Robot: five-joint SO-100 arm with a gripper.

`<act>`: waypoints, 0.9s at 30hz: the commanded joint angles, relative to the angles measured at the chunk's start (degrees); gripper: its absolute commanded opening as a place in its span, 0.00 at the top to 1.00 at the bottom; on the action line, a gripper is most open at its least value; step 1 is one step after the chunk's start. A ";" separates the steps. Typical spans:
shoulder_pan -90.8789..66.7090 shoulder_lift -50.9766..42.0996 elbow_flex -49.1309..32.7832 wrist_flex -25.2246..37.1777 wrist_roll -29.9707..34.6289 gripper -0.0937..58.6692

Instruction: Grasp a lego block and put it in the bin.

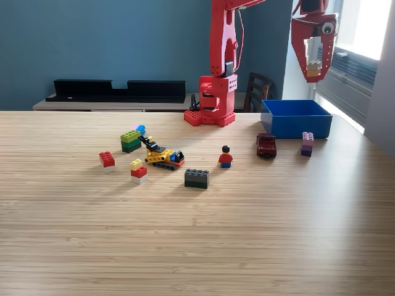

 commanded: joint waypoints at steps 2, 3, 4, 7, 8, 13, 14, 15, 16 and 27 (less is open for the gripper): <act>-5.98 6.15 8.70 0.70 0.00 1.00; -6.50 6.06 10.02 0.70 -0.44 1.00; -6.94 5.98 11.25 0.70 -0.79 1.00; -8.44 5.89 14.06 0.62 -1.93 1.00; -8.70 5.89 14.50 0.35 -2.02 1.00; -10.46 5.89 15.82 -4.22 -3.96 1.00; -10.99 5.89 16.08 -5.63 -4.48 1.00; -11.51 5.89 16.26 -6.86 -4.83 1.00; -12.22 5.89 16.35 -7.82 -5.01 1.00; -20.04 5.80 20.57 -10.55 -6.68 1.00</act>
